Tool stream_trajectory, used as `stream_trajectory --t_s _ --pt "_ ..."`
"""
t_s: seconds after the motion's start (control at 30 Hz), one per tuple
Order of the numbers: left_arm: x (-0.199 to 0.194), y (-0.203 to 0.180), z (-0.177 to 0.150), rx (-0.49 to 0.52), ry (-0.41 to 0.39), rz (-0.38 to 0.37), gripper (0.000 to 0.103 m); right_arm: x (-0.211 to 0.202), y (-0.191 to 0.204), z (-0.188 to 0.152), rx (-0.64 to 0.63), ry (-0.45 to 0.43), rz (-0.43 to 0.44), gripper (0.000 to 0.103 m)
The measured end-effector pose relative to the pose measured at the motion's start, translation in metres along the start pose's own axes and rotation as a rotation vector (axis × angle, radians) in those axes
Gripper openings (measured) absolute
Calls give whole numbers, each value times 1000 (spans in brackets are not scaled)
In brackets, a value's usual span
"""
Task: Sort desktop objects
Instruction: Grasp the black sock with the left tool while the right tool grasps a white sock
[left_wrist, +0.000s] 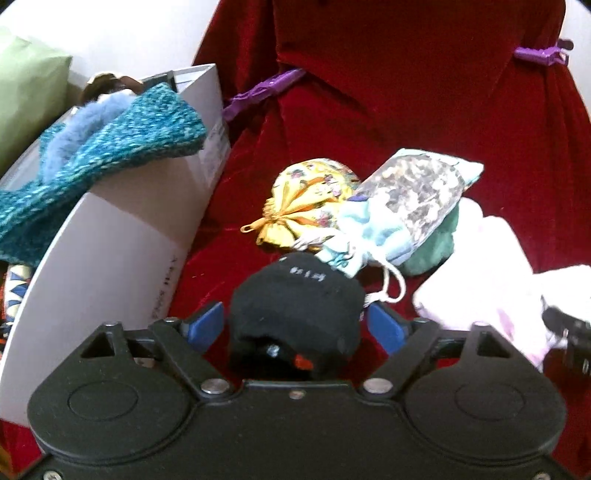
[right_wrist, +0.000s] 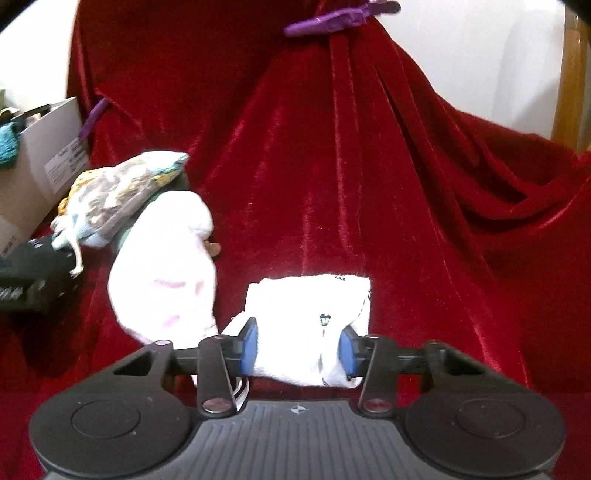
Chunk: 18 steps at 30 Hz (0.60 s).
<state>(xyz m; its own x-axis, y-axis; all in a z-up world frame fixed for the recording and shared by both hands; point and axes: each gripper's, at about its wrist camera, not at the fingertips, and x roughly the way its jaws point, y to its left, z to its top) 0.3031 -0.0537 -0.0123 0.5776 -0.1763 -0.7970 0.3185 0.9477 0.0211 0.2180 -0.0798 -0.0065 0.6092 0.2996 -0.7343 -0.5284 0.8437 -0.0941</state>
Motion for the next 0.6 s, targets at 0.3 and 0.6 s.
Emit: stream_trajectory --t_s 0.3,0.6 --pt "-23 13 0 -53 11 -31 59 -30 -30 -12 123 -17 71 38" --pt "-89 9 -13 -10 11 -39 59 -77 -53 -24 222 -33 123 38"
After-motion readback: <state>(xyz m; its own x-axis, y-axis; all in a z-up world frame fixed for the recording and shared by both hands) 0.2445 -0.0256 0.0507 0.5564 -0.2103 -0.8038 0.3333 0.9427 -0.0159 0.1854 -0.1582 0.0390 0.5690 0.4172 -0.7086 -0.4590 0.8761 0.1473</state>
